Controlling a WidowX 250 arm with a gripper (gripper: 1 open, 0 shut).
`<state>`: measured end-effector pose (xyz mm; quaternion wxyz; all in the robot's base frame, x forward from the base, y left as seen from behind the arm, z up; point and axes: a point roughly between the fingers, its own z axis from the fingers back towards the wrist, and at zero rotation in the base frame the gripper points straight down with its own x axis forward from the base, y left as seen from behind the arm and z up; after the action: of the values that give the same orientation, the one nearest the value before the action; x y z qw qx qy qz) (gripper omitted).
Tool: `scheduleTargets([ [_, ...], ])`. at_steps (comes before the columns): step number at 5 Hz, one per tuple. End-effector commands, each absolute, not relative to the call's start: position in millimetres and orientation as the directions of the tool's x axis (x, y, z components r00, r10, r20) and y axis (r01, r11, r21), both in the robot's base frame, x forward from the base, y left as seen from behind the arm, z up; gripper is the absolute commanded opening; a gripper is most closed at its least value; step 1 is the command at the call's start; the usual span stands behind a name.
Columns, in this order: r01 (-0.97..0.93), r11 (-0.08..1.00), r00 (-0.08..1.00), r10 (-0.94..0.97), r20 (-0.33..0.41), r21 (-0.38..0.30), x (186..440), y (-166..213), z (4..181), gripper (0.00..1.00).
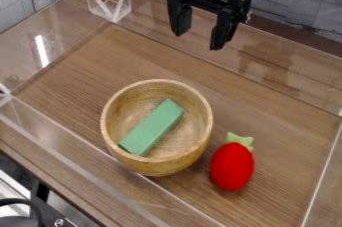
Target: Move the red fruit to the left side of the table
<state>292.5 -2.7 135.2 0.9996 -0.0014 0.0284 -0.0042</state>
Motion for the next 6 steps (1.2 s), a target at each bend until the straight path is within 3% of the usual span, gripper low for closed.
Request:
scheduleTargets([
  [1, 0.001, 1.000, 0.996, -0.001, -0.087, -0.007, 283.4, -9.4, 126.0, 1.00],
  [3, -0.006, 1.000, 0.995, 0.003, -0.102, -0.027, 244.5, -66.9, 112.1, 1.00],
  [4, -0.014, 0.999, 0.995, 0.009, -0.095, -0.042, 233.0, -92.2, 102.2, 0.00],
  [6, -0.013, 0.998, 0.997, 0.009, -0.074, -0.060, 225.9, -106.5, 80.2, 0.00],
])
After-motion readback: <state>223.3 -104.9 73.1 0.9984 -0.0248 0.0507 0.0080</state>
